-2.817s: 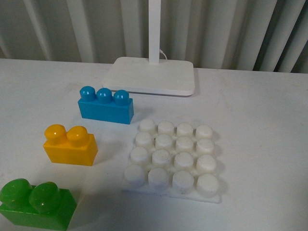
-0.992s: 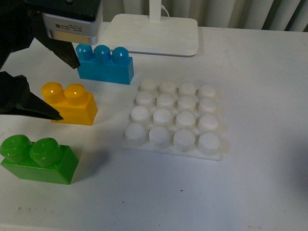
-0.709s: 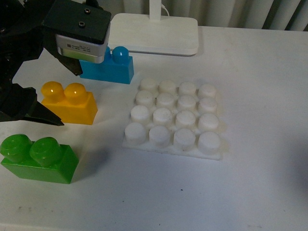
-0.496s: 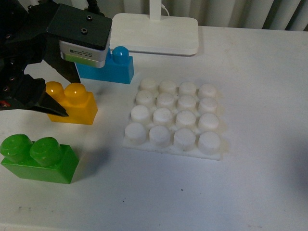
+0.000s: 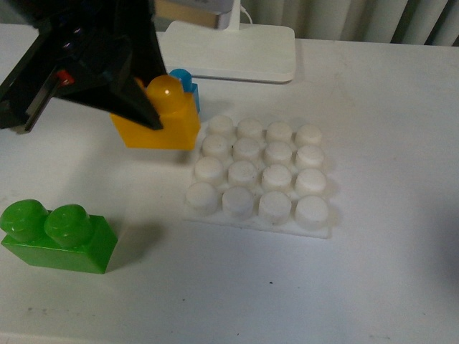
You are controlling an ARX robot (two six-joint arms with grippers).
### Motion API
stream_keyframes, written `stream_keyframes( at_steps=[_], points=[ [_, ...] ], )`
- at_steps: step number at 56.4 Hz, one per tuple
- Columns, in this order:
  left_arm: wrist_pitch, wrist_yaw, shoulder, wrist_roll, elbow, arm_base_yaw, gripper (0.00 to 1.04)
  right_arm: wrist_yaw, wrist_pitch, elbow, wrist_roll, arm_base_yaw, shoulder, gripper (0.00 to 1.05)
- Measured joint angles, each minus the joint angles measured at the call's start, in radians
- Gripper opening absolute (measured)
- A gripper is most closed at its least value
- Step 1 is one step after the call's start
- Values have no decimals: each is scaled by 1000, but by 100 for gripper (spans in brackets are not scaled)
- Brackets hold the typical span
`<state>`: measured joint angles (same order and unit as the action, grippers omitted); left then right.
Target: Insert yellow block into base center
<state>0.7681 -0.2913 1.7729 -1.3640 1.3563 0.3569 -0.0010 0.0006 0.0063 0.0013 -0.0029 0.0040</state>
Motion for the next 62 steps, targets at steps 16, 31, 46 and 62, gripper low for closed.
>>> stream_keyframes(
  at_steps=[16, 31, 46, 62],
  points=[
    [6, 3, 69, 61, 120, 119, 30, 0, 0, 0, 0, 0, 0, 96],
    [24, 38, 164, 89, 198, 195, 30, 0, 0, 0, 0, 0, 0, 96],
    [33, 47, 198, 95, 209, 201, 30, 0, 0, 0, 0, 0, 0, 96],
    [0, 64, 216, 103, 214, 200, 30, 0, 0, 0, 0, 0, 0, 96]
  ],
)
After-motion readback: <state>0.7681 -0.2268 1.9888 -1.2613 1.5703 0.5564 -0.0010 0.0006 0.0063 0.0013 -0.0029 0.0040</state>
